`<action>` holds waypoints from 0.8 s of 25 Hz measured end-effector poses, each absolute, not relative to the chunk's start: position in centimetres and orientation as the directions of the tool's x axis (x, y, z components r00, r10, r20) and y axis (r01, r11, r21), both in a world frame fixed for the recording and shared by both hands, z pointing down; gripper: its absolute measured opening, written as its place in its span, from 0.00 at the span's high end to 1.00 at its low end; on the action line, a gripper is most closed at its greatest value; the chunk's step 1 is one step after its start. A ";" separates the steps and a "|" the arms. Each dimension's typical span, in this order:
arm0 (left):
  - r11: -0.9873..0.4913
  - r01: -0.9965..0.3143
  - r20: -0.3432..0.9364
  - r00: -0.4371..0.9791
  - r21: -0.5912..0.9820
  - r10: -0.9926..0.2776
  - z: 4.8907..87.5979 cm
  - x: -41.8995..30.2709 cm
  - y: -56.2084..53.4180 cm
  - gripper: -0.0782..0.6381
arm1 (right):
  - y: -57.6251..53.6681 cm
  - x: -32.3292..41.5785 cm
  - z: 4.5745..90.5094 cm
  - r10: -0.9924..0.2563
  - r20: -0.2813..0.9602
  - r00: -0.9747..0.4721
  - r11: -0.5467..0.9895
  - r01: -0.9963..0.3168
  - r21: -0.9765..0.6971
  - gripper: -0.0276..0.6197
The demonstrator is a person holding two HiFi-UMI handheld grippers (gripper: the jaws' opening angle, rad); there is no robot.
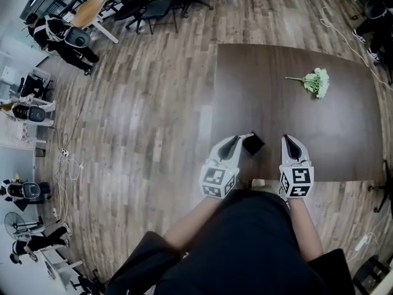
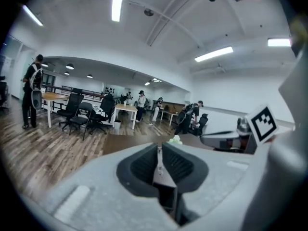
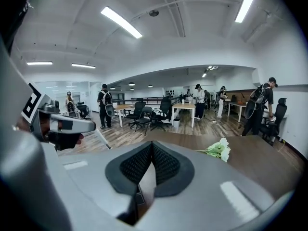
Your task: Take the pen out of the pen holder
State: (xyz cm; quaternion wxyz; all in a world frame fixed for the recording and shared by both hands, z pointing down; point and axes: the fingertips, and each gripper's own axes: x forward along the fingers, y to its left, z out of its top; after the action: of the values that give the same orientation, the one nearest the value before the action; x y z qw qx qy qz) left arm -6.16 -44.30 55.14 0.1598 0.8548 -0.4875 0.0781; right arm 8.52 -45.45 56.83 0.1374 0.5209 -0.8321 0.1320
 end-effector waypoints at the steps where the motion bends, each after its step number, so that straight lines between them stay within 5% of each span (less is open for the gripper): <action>1: -0.474 -0.860 0.274 0.510 0.191 -0.815 54.4 -6.6 -44.3 0.85 | -45.4 8.3 56.5 -0.833 0.365 -0.416 0.421 -0.905 -0.070 0.95; 20: -0.462 -0.884 0.142 0.467 0.072 -0.873 49.1 -12.9 -45.1 0.85 | -46.1 5.5 54.0 -0.879 0.301 -0.369 0.378 -0.925 -0.029 0.95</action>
State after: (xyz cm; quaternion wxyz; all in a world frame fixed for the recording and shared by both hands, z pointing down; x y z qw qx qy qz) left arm -12.90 -45.09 49.13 0.0677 0.8538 -0.5144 0.0426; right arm 5.49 -46.06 54.02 0.1183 0.5491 -0.8216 0.0968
